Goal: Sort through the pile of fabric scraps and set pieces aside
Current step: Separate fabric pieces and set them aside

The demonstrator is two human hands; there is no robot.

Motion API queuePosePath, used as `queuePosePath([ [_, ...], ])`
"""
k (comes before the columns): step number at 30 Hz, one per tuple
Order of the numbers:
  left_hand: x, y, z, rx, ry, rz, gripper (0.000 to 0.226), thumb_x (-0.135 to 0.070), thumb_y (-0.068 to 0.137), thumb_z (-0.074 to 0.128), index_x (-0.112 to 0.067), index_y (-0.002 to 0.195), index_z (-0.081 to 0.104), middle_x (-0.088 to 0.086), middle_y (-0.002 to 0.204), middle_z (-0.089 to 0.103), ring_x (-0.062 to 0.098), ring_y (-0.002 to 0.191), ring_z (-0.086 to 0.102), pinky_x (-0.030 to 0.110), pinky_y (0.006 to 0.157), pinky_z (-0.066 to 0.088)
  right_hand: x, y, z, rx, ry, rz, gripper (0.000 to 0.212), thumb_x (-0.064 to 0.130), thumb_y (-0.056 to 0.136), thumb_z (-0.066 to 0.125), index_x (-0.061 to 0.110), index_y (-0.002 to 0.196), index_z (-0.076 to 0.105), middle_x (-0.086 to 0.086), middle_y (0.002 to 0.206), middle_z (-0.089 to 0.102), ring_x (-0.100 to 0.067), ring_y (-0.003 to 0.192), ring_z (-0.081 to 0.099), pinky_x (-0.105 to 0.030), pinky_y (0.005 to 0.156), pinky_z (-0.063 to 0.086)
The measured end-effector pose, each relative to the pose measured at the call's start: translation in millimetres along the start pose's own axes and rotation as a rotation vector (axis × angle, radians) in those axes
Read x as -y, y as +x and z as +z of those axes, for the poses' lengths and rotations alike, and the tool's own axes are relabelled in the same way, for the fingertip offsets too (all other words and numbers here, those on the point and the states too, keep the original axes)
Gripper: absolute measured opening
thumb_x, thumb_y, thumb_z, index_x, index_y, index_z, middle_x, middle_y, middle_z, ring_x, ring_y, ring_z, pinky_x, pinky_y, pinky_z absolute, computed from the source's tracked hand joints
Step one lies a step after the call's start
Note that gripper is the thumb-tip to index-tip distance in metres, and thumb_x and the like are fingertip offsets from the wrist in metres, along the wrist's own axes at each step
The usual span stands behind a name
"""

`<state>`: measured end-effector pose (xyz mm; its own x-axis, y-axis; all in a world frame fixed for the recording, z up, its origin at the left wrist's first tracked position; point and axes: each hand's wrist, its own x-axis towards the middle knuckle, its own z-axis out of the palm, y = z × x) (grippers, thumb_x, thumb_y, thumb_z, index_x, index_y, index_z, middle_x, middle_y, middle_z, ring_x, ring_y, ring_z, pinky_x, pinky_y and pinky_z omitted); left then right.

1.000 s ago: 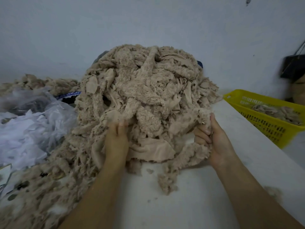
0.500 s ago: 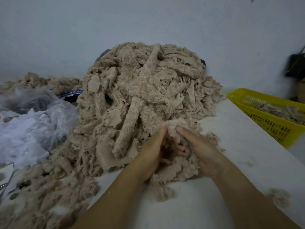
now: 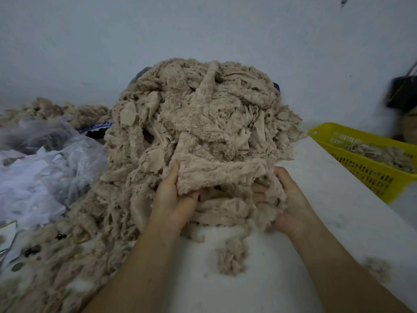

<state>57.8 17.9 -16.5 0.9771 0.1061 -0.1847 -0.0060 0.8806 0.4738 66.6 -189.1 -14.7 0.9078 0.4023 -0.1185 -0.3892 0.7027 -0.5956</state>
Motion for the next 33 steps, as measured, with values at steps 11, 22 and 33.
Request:
queuePosePath([
  [11, 14, -12, 2, 0.03, 0.808, 0.282, 0.025, -0.04, 0.098, 0.059, -0.034, 0.12, 0.069, -0.004, 0.109, 0.076, 0.019, 0.099, 0.073, 0.048, 0.081, 0.06, 4, 8, -9, -0.112, 0.0, -0.109, 0.039, 0.027, 0.082, 0.068, 0.01, 0.118, 0.071, -0.015, 0.127, 0.067, -0.028, 0.116, 0.065, -0.044, 0.097, 0.054],
  [22, 40, -25, 2, 0.382, 1.21, 0.291, 0.072, -0.067, 0.073, 0.073, -0.058, 0.138, 0.042, -0.021, 0.143, 0.053, 0.001, 0.132, 0.05, 0.035, 0.109, 0.045, -12, 3, -2, 0.111, -0.275, -0.087, 0.049, 0.049, 0.097, 0.044, 0.019, 0.131, 0.064, -0.005, 0.138, 0.061, -0.023, 0.126, 0.059, -0.036, 0.096, 0.05],
  [33, 38, -27, 1, 0.39, 1.369, 0.398, 0.051, -0.008, 0.102, 0.05, -0.055, 0.11, 0.068, -0.031, 0.111, 0.068, -0.015, 0.105, 0.059, 0.007, 0.087, 0.047, -24, 3, -1, -0.079, -0.735, -0.301, 0.05, 0.066, 0.07, 0.065, 0.025, 0.094, 0.078, 0.001, 0.099, 0.076, -0.012, 0.093, 0.071, -0.027, 0.079, 0.055],
])
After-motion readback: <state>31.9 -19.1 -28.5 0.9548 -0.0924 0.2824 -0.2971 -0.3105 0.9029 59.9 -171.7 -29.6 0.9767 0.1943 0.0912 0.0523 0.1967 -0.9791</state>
